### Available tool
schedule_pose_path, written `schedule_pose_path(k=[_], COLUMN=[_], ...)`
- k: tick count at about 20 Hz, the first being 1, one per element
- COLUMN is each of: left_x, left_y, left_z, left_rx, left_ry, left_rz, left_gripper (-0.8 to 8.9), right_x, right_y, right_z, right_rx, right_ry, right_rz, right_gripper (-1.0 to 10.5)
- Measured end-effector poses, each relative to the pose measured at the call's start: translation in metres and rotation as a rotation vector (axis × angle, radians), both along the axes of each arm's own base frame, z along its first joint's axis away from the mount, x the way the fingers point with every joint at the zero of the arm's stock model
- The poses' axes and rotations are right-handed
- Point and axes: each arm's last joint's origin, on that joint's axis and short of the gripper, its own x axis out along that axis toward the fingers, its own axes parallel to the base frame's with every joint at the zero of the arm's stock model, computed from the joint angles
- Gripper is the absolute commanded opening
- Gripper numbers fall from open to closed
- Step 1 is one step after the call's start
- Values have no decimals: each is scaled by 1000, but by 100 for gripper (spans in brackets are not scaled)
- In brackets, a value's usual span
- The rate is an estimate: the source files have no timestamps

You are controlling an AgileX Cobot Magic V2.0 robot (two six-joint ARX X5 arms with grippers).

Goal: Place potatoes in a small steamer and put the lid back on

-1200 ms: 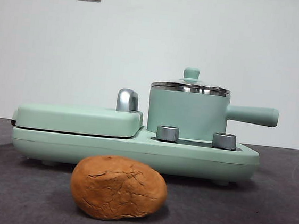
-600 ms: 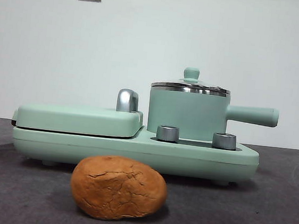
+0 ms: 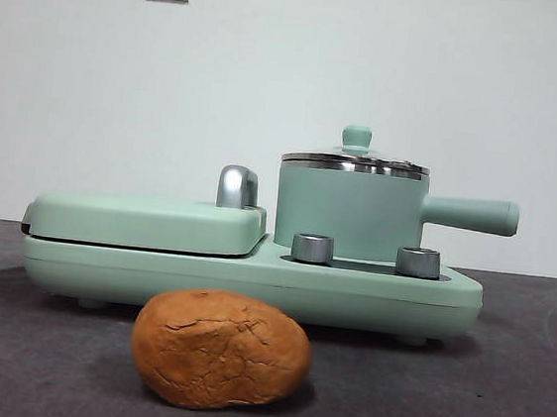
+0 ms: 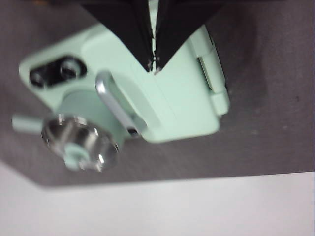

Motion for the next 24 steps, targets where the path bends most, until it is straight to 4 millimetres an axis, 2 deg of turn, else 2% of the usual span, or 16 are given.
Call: schedule_pose_path(k=[4, 8, 11, 18, 24], left_x=[3, 4, 4, 5, 24], left_y=[-5, -8, -9, -14, -28], left_z=[-7, -7, -6, -4, -3], left_rx=[146, 232, 253, 252, 195], left_ry=[-16, -69, -94, -125, -145], left_rz=[-99, -158, -174, -207, -242], left_gripper=[33, 197, 290, 311, 312], right_x=[-1, -2, -2, -2, -2], right_y=[7, 11, 12, 12, 12], right_z=[0, -2, -2, -2, -2], right_rx=[-158, -298, -337, -358, -330], right_ry=[-83, -150, -173, -183, -166], right_rz=[115, 211, 233, 240, 227], right_gripper=[30, 215, 236, 236, 236])
